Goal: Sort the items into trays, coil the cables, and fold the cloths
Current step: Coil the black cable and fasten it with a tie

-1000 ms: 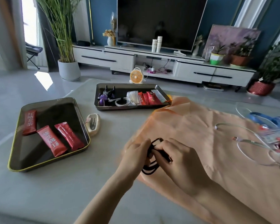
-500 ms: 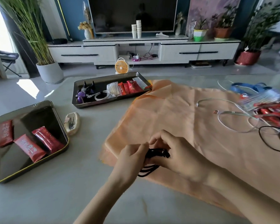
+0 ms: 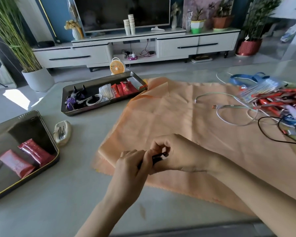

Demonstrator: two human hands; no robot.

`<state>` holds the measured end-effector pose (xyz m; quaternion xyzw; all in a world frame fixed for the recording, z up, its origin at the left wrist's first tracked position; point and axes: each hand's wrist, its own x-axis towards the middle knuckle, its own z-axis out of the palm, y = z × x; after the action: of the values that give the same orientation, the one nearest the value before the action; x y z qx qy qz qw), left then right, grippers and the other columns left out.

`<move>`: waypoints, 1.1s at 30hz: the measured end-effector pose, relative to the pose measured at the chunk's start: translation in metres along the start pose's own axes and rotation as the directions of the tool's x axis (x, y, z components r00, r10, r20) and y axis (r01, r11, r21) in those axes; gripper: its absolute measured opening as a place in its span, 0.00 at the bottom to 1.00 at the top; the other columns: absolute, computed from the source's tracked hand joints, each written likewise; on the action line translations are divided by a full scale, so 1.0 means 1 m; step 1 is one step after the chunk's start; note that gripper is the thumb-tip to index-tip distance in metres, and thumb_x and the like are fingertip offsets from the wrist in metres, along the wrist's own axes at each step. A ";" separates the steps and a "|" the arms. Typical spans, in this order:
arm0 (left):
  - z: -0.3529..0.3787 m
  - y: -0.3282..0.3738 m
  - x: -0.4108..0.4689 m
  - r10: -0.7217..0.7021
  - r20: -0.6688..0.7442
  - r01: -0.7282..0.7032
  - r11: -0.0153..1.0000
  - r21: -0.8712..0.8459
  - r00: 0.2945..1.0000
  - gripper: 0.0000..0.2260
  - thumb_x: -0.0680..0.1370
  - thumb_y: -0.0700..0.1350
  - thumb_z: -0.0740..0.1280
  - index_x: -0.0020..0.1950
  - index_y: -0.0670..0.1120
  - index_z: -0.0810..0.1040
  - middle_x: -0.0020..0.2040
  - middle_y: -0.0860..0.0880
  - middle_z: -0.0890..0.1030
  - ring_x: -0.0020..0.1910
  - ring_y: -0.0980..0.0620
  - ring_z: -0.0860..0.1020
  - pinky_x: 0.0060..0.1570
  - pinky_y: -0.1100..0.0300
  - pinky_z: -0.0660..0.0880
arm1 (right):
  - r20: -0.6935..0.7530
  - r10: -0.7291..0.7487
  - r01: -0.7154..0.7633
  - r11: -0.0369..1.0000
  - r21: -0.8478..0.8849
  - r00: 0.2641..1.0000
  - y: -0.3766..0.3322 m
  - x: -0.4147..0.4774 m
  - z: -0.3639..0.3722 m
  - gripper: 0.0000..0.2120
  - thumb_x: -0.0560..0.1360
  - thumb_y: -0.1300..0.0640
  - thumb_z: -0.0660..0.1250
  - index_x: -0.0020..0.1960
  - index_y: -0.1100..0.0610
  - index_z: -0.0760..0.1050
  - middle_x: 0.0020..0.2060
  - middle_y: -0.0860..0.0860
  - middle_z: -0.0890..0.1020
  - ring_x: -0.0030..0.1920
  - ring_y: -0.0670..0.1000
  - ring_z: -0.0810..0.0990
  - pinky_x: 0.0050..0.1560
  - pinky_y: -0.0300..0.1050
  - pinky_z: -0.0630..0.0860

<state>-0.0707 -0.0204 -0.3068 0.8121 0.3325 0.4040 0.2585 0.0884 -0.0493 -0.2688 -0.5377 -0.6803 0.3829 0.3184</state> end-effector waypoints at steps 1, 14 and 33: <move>0.000 -0.002 0.001 0.016 -0.011 -0.016 1.000 0.027 1.000 0.19 0.78 0.54 0.54 0.27 0.57 0.61 0.24 0.56 0.67 0.31 0.57 0.67 0.40 0.73 0.63 | -0.019 -0.016 0.015 0.999 -0.040 1.000 0.000 0.000 0.000 0.10 0.66 0.58 0.78 0.37 0.54 0.76 0.31 0.41 0.76 0.34 0.38 0.71 0.38 0.28 0.67; 0.001 -0.004 0.001 0.402 0.095 -0.410 0.857 0.312 0.911 0.15 0.78 0.45 0.59 0.31 0.46 0.70 0.28 0.57 0.63 0.31 0.58 0.61 0.43 0.61 0.63 | 0.299 0.132 -0.156 0.986 0.059 0.945 0.003 0.000 -0.009 0.18 0.79 0.65 0.54 0.47 0.47 0.78 0.31 0.40 0.78 0.28 0.44 0.73 0.30 0.35 0.71; 0.013 0.004 -0.009 0.533 0.175 -0.558 0.746 0.363 0.828 0.20 0.78 0.44 0.59 0.26 0.41 0.70 0.23 0.49 0.69 0.26 0.48 0.67 0.42 0.60 0.64 | 0.488 0.215 -0.081 0.956 -0.281 0.846 -0.004 -0.006 -0.018 0.12 0.71 0.71 0.58 0.39 0.59 0.77 0.39 0.59 0.80 0.30 0.44 0.75 0.34 0.35 0.73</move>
<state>-0.0632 -0.0316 -0.3156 0.9204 0.1479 0.3606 -0.0322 0.1032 -0.0522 -0.2559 -0.5031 -0.7393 0.4468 0.0247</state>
